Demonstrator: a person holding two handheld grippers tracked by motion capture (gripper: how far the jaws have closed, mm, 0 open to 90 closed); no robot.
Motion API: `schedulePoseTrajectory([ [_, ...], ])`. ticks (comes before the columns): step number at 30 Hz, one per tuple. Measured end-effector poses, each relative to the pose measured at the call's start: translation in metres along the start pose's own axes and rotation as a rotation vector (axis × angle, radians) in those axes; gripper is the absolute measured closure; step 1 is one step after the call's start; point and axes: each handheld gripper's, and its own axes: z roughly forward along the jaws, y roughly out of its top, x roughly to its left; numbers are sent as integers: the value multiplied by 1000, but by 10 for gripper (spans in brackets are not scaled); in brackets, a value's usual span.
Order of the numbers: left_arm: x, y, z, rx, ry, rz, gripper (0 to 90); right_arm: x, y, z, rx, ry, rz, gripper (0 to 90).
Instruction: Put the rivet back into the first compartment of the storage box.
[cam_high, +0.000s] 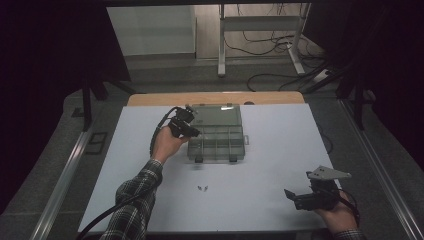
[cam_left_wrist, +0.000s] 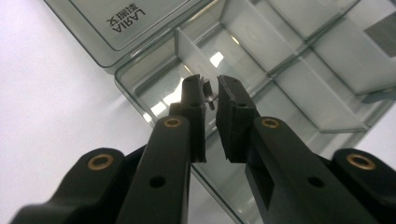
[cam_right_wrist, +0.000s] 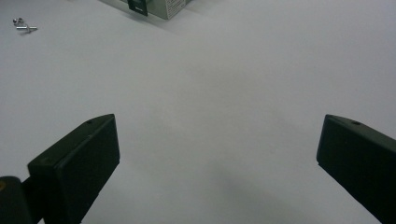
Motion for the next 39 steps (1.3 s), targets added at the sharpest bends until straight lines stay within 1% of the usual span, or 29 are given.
schedulePoseTrajectory([
  [4,2,1,4,-5,-3,-10,809,0,0,1,4,2,-1,0],
  [6,3,1,4,-12,-11,-17,809,0,0,1,4,2,-1,0],
  [8,3,2,3,-14,-13,-13,786,0,0,1,5,1,-1,0],
  [10,2,2,-1,-13,-10,-2,785,0,0,1,6,0,-1,0],
  [15,1,0,-11,-37,-16,-1,744,1,0,1,7,-2,-4,0],
  [18,-1,-3,-16,-42,-11,5,683,1,0,1,6,-5,-6,0],
  [21,-3,-5,-20,-43,-17,12,607,1,0,0,4,-7,-5,0],
  [27,-6,-11,-26,-62,-40,33,486,0,0,-1,-2,-14,-1,0],
  [28,-7,-12,-27,-66,-42,37,459,0,0,-1,-5,-15,1,0],
  [29,-9,-14,-29,-73,-41,44,412,0,0,-1,-5,-16,0,0],
  [30,-9,-15,-30,-81,-41,50,412,0,0,-1,-5,-16,0,0],
  [34,-11,-20,-34,-97,-43,68,309,0,0,-1,-2,-16,-2,0],
  [36,-11,-23,-36,-100,-45,72,263,0,0,-1,-3,-17,-1,0],
  [39,-11,-28,-39,-99,-51,84,221,0,0,-1,-2,-20,0,0],
])
